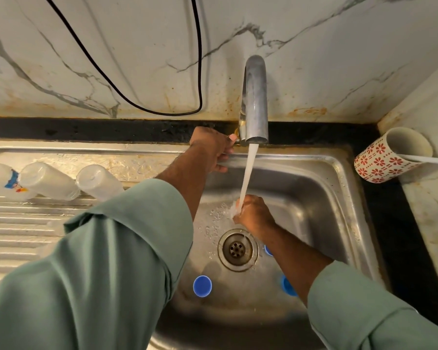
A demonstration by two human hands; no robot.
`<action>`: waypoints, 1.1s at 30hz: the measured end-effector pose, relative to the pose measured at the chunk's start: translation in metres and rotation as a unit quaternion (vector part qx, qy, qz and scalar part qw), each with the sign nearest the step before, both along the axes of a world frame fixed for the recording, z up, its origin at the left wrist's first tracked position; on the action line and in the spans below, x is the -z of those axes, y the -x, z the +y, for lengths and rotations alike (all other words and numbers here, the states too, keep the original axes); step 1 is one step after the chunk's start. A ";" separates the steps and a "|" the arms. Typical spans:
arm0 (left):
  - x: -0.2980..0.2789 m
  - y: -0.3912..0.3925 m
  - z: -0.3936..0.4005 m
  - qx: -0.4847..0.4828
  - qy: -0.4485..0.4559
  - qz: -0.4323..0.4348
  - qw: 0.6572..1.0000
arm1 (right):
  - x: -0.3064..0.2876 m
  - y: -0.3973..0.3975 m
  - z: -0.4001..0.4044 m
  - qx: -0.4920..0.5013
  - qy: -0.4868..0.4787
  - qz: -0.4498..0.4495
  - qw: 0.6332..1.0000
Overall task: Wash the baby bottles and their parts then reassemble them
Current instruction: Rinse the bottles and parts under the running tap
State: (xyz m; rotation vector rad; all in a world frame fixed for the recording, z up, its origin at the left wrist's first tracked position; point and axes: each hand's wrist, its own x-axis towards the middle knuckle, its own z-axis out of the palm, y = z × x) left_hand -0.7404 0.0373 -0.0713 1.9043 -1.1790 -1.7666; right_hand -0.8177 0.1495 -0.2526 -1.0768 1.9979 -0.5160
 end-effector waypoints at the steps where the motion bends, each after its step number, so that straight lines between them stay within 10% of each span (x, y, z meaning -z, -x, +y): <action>1: -0.004 0.000 0.000 -0.009 0.009 -0.009 1.000 | -0.001 -0.001 0.000 0.007 0.008 -0.009 1.000; 25: -0.002 0.005 0.006 -0.027 0.026 -0.023 0.999 | -0.019 -0.003 0.017 0.099 0.082 -0.057 0.990; 33: 0.010 0.014 0.033 -0.233 0.081 0.250 0.936 | -0.026 0.005 0.028 0.128 0.047 -0.112 0.984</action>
